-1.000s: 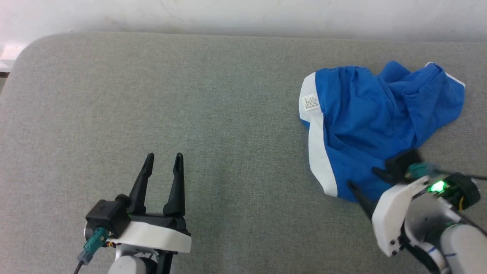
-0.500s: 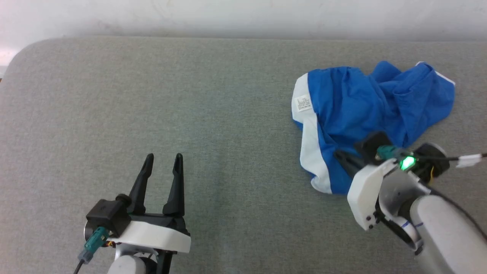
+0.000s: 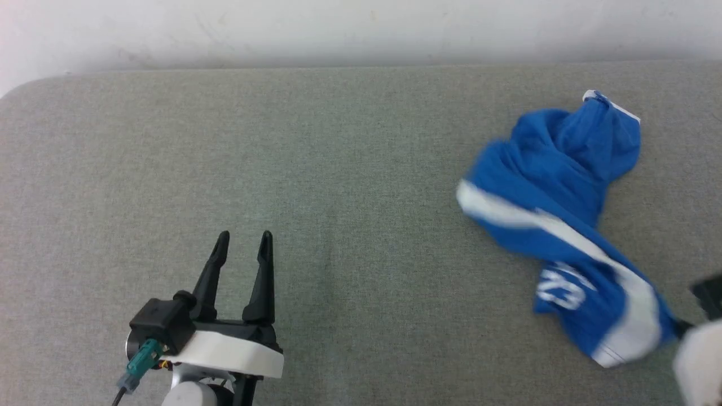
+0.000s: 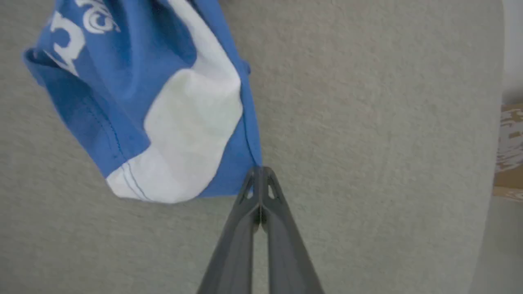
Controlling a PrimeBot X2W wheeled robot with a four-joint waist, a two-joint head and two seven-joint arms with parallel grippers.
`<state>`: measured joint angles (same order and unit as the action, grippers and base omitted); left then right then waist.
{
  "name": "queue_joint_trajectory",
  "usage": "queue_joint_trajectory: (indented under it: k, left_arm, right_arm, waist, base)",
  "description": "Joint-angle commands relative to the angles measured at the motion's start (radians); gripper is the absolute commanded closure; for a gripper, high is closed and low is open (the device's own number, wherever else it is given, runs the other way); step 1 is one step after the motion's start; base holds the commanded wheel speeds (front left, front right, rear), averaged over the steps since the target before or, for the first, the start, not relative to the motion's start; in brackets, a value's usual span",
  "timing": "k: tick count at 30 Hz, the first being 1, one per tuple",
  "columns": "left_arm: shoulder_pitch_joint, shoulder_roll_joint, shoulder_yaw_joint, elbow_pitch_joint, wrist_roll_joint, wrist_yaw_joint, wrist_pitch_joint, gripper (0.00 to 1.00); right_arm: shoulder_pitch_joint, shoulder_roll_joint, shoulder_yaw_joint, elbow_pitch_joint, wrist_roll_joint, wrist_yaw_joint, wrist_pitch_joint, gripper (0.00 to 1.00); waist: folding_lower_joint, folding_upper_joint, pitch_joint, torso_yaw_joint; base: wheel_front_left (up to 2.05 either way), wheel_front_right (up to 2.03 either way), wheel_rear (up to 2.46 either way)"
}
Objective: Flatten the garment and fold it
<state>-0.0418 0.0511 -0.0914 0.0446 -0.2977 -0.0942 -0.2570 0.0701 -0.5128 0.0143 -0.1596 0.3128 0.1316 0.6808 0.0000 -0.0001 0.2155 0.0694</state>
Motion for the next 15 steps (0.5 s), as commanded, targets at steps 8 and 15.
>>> queue_joint_trajectory:
  k: [8, 15]
  left_arm:
    - [0.032, -0.001, 0.012, 0.015, 0.033, -0.008, -0.005, 0.0]
    - [0.059, -0.001, 0.03, -0.003, 0.057, -0.016, -0.005, 0.0]
  right_arm:
    - [0.086, 0.143, -0.102, -0.095, -0.121, -0.001, -0.174, 0.0]
    - [0.016, 0.366, -0.131, -0.145, -0.184, -0.001, -0.53, 0.0]
  waist:
    - [0.0, 0.0001, -0.031, -0.014]
    - [0.0, 0.0001, -0.048, -0.037]
  base:
    - [0.0, 0.0, 0.0]
    - [0.0, 0.0, 0.0]
